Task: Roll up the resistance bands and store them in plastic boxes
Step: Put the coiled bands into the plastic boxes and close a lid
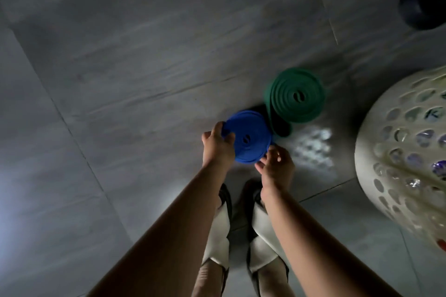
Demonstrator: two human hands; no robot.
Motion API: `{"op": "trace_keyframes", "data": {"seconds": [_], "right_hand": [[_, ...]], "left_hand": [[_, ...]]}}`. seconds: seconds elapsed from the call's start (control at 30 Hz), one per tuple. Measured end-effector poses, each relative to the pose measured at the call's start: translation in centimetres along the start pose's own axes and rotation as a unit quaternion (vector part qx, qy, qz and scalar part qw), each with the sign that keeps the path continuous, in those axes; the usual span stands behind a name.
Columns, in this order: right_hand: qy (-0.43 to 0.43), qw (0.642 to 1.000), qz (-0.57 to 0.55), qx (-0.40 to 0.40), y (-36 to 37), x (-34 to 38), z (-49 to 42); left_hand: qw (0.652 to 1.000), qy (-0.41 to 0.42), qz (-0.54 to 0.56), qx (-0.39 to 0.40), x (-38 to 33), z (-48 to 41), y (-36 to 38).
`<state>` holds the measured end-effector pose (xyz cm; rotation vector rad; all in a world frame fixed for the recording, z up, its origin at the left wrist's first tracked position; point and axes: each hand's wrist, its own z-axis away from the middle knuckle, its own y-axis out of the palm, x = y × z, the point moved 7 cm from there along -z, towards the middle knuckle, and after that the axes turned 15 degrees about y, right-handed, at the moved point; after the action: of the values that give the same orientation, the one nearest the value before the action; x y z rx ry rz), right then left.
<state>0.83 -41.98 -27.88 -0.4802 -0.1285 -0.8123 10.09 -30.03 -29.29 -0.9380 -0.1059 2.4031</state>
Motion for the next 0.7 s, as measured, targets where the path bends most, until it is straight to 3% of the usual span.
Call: {"op": "trace_keyframes", "data": {"seconds": [0.2,0.33,0.57,0.7], "right_hand": [[-0.063,0.996,0.068,0.013,-0.1,-0.1,4.2],[-0.077,0.989,0.112,0.061,-1.1,0.7,12.0],[-0.079,0.974,0.136,0.163,-3.9,4.8,28.3],[-0.151,0.953,0.182,0.191,-5.5,7.6,37.9]], "left_hand": [[0.995,-0.038,0.056,-0.068,0.8,4.7,-2.9],[0.977,-0.076,0.179,-0.088,-2.1,12.3,-6.8],[0.96,0.002,0.241,-0.144,-10.6,26.6,-15.7],[0.939,-0.003,0.284,-0.194,-13.6,34.9,-19.4]]}}
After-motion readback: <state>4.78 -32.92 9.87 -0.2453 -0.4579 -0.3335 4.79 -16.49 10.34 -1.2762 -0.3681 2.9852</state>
